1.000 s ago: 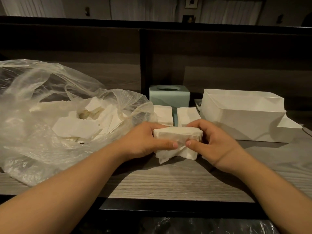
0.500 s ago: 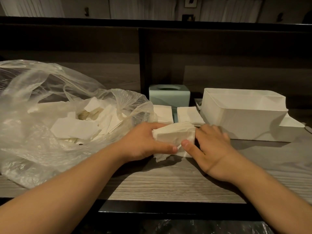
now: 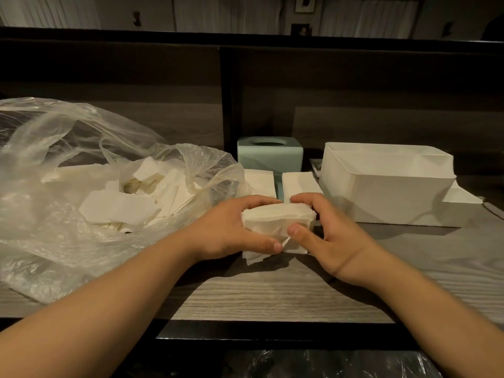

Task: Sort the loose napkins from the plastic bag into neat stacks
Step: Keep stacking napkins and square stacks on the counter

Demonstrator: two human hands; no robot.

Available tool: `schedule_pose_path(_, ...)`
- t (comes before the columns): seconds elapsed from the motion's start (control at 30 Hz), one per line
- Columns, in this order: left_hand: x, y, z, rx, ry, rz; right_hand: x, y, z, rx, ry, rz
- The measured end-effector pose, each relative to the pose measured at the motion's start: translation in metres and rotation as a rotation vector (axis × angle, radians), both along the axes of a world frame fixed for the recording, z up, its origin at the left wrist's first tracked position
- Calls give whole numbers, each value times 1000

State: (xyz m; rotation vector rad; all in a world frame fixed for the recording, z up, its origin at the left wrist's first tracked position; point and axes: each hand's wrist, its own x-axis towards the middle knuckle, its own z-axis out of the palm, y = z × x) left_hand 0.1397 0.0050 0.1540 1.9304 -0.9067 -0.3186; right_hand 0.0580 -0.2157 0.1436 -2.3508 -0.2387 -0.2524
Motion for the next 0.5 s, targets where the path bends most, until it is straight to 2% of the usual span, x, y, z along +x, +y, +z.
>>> schedule_pose_path(0.2,2,1,0,-6,9,1,0,1,2,-9,-111,-9)
schedule_pose_path(0.5,1,2,1,-32,37,-63,0,1,1,-12,85,11)
